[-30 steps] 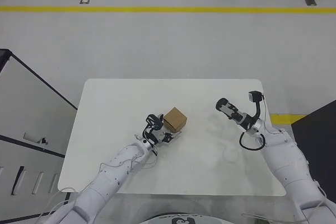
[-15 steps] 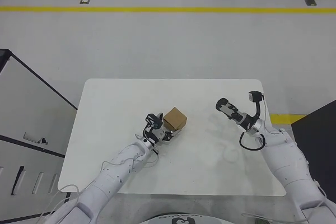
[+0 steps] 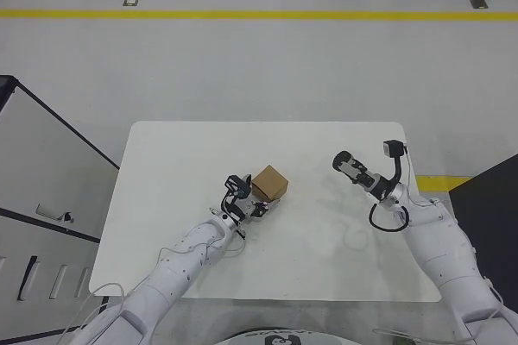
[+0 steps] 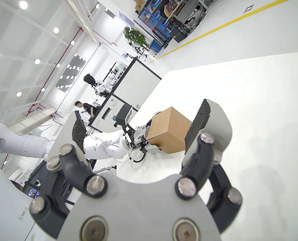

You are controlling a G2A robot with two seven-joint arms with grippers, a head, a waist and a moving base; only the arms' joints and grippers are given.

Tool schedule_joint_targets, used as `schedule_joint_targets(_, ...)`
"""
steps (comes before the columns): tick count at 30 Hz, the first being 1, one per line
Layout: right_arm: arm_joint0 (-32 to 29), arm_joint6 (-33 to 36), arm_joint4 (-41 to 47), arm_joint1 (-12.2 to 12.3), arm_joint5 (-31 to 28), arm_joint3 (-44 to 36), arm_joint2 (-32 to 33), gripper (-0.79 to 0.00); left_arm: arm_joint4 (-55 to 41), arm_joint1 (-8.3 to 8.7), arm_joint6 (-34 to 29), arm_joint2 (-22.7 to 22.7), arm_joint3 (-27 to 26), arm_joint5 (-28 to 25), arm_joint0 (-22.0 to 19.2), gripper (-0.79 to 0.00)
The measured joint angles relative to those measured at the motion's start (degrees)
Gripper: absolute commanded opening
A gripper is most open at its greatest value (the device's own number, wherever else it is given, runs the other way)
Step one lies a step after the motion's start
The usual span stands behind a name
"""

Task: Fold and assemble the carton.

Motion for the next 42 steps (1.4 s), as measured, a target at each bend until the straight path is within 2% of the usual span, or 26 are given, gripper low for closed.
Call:
schedule_joint_targets(9,0.00,0.00,0.00,0.00,0.00,0.00,0.00,0.000,0.19,-0.52,0.32,0.26,0.84,-0.48,-0.30,0.000)
schedule_joint_targets(10,0.00,0.00,0.00,0.00,0.00,0.00,0.00,0.000,0.19,-0.56,0.43,0.24,0.92,-0.46,-0.31,-0.043)
schedule_joint_targets(11,0.00,0.00,0.00,0.00,0.00,0.00,0.00,0.000,0.18,-0.60,0.54,0.18,1.04,-0.43,-0.33,-0.139)
schedule_joint_targets(13,0.00,0.00,0.00,0.00,0.00,0.00,0.00,0.000,0.11,-0.66,0.63,0.06,1.20,-0.40,-0.38,-0.480)
schedule_joint_targets(14,0.00,0.00,0.00,0.00,0.00,0.00,0.00,0.000,0.09,-0.70,0.66,0.00,1.30,-0.41,-0.41,-0.613)
schedule_joint_targets(15,0.00,0.00,0.00,0.00,0.00,0.00,0.00,0.000,0.06,-0.72,0.70,-0.05,1.36,-0.46,-0.43,-0.785)
schedule_joint_targets(22,0.00,0.00,0.00,0.00,0.00,0.00,0.00,0.000,0.11,-0.67,1.11,-0.76,1.50,-1.68,-0.61,-0.785)
schedule_joint_targets(27,0.00,0.00,0.00,0.00,0.00,0.00,0.00,0.000,0.29,0.28,0.02,-2.69,-1.27,-5.41,-0.32,-0.785)
schedule_joint_targets(31,0.00,0.00,0.00,0.00,0.00,0.00,0.00,0.000,0.53,1.72,-3.41,-5.45,-6.59,-9.47,0.95,-0.785)
schedule_joint_targets(35,0.00,0.00,0.00,0.00,0.00,0.00,0.00,0.000,1.13,3.77,-8.88,-9.63,-15.33,-14.92,3.58,-0.785)
schedule_joint_targets(39,0.00,0.00,0.00,0.00,0.00,0.00,0.00,0.000,2.27,5.09,-13.51,-12.31,-24.57,-17.53,6.56,-0.785)
schedule_joint_targets(42,0.00,0.00,0.00,0.00,0.00,0.00,0.00,0.000,2.32,5.09,-13.48,-12.28,-24.35,-17.51,6.59,-0.785)
